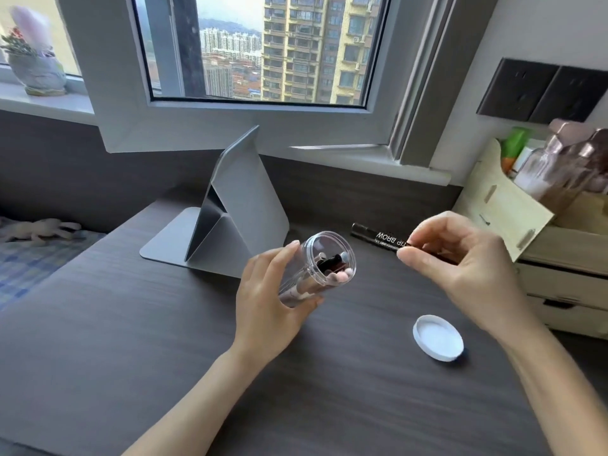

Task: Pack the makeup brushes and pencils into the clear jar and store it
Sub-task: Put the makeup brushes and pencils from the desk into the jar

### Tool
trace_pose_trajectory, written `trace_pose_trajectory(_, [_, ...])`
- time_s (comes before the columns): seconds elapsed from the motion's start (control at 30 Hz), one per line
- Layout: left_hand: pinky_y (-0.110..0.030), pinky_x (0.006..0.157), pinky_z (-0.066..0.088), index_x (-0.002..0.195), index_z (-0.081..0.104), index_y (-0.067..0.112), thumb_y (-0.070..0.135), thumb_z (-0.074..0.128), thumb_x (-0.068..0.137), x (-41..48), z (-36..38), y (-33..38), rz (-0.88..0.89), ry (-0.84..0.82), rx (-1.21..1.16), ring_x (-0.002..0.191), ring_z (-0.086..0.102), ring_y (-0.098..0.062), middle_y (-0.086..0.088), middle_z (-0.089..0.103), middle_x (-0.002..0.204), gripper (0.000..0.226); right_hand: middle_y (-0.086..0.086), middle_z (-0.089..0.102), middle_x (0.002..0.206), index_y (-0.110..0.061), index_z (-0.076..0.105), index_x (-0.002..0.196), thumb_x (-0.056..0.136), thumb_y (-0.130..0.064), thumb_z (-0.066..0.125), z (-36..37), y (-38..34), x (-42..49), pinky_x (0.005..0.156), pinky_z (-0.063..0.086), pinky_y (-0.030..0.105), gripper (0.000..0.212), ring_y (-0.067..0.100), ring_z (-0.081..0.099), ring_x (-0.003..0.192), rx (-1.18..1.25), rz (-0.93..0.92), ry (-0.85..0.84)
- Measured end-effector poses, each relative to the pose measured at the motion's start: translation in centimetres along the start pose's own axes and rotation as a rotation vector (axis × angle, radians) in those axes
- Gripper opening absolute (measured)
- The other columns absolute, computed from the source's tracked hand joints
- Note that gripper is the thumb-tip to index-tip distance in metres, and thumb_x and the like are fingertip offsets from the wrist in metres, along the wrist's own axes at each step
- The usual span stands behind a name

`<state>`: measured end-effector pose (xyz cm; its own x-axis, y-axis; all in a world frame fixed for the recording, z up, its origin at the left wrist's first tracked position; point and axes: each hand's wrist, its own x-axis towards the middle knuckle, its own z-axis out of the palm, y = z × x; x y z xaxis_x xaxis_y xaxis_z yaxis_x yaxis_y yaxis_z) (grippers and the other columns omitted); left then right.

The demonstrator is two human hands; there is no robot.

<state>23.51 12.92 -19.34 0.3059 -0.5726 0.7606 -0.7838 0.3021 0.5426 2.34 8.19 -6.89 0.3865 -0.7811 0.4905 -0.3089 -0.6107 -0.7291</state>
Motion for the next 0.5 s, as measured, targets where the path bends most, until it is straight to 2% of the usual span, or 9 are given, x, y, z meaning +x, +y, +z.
trace_pose_trajectory(0.1, [-0.018,0.091,0.039,0.127,0.047,0.021,0.032,0.081,0.06,-0.1,0.0,0.2,0.059,-0.025,0.003,0.104,0.049,-0.013,0.012,0.052,0.116,0.076,-0.004,0.069,0.066,-0.015,0.069,0.07,0.071,-0.011,0.078,0.0,-1.0,-0.4,0.063,0.049,0.018,0.01,0.012,0.064,0.07,-0.195,-0.078,-0.059])
trace_pose_trajectory(0.27, [-0.011,0.097,0.03,0.126,0.048,0.016,0.029,0.084,0.059,-0.1,0.0,0.3,0.192,-0.094,0.036,0.107,0.049,-0.014,0.008,0.05,0.12,0.077,0.001,0.062,0.076,-0.011,0.07,0.073,0.074,-0.016,0.075,3.0,-0.3,1.0,0.062,0.045,0.021,0.007,0.015,0.06,0.066,-0.412,-0.325,-0.095])
trace_pose_trajectory(0.33, [-0.011,0.096,0.032,0.126,0.048,0.016,0.032,0.083,0.059,-0.1,-0.1,0.2,0.169,-0.101,0.025,0.106,0.049,-0.014,0.006,0.053,0.12,0.077,0.005,0.057,0.08,-0.008,0.066,0.077,0.082,-0.02,0.066,4.8,0.1,1.2,0.06,0.043,0.024,0.013,0.019,0.055,0.065,-0.497,-0.393,-0.071])
trace_pose_trajectory(0.4, [-0.014,0.092,0.037,0.127,0.048,0.017,0.036,0.082,0.06,-0.1,-0.2,0.2,0.103,-0.099,0.003,0.104,0.051,-0.015,0.002,0.057,0.118,0.077,0.007,0.055,0.083,-0.008,0.061,0.082,0.09,-0.027,0.047,6.2,0.4,1.3,0.058,0.046,0.031,0.025,0.021,0.053,0.07,-0.552,-0.412,-0.026])
trace_pose_trajectory(0.5, [-0.016,0.09,0.039,0.127,0.047,0.02,0.036,0.082,0.059,0.0,-0.3,0.1,0.056,-0.085,-0.004,0.103,0.052,-0.016,-0.001,0.06,0.116,0.078,0.004,0.055,0.089,-0.008,0.059,0.089,0.094,-0.028,0.034,6.3,0.6,1.2,0.07,0.045,0.034,0.032,0.021,0.052,0.081,-0.382,-0.361,-0.031])
